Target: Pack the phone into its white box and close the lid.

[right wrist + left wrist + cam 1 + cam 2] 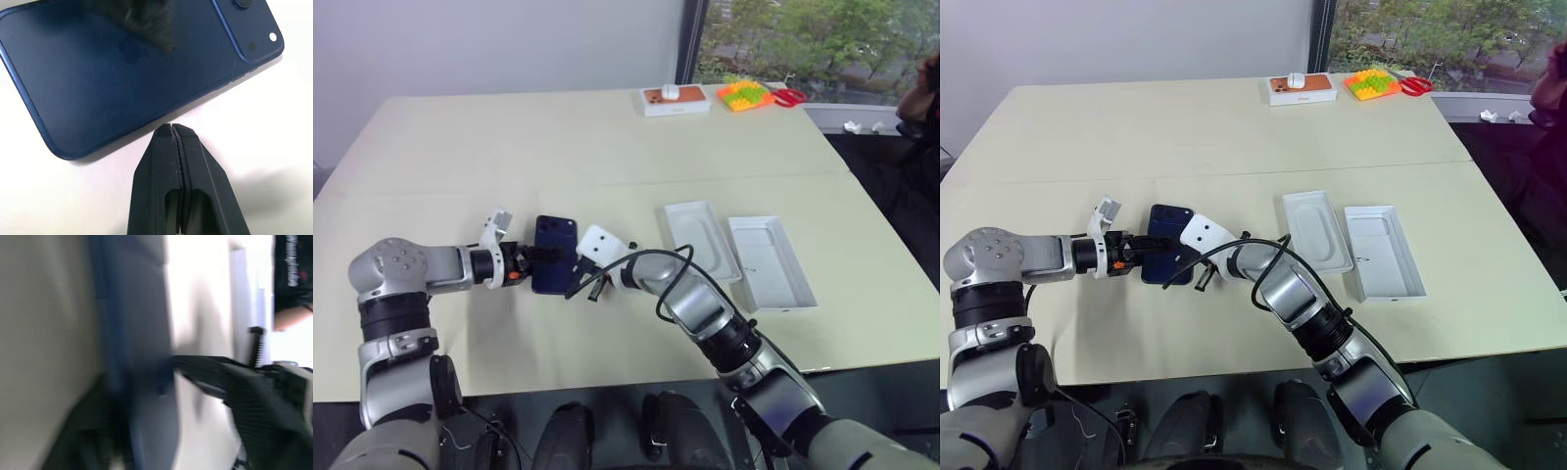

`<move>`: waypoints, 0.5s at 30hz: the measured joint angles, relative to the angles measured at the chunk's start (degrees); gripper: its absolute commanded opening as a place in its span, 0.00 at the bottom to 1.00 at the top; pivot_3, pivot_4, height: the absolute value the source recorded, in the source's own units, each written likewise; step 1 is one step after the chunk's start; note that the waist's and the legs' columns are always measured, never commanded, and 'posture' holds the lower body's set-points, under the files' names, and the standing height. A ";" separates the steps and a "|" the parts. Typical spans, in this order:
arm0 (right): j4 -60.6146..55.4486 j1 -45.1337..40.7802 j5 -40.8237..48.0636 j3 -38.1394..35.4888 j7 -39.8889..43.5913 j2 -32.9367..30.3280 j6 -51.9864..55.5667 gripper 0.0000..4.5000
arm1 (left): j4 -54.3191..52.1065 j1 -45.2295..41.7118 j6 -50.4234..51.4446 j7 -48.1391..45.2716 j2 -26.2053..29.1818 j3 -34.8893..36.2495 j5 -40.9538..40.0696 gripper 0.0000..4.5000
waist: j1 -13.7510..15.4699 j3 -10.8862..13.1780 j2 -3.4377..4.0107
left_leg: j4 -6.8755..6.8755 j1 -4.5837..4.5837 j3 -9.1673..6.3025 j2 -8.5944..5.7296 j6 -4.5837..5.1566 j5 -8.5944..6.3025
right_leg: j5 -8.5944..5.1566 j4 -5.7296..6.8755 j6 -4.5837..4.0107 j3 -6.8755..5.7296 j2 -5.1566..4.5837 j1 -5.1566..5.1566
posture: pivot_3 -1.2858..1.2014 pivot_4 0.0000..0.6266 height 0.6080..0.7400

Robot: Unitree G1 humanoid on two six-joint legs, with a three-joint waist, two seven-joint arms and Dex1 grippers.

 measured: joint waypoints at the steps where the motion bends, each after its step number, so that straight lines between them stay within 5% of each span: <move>1: -0.08 0.02 0.00 -0.01 -0.03 -0.02 0.05 0.00 | 0.03 0.09 0.00 0.01 0.00 0.00 0.29 0.28 | 0.02 0.00 -0.01 | 0.00 -0.02 0.00 0.00 -0.01 0.00 | 0.00 0.00 0.00 0.00 -0.01 -0.02 | 0.52 0.24 1.00; 11: -3.99 1.72 0.12 -0.13 0.03 -1.93 2.05 0.00 | 1.25 0.02 0.03 -0.59 0.75 0.22 0.69 0.28 | 0.10 0.01 -0.02 | -0.02 -0.06 0.00 -0.01 -0.02 0.01 | 0.00 0.00 0.00 0.00 -0.03 -0.06 | 0.52 0.24 1.00; 15: -6.21 2.47 0.50 -0.50 0.10 -3.35 3.58 0.00 | 1.43 -0.32 0.05 -2.17 0.84 1.42 -0.78 0.01 | 0.12 0.00 -0.02 | -0.02 -0.05 0.00 -0.01 -0.02 0.01 | 0.00 0.00 0.00 0.00 -0.03 -0.06 | 0.52 0.24 1.00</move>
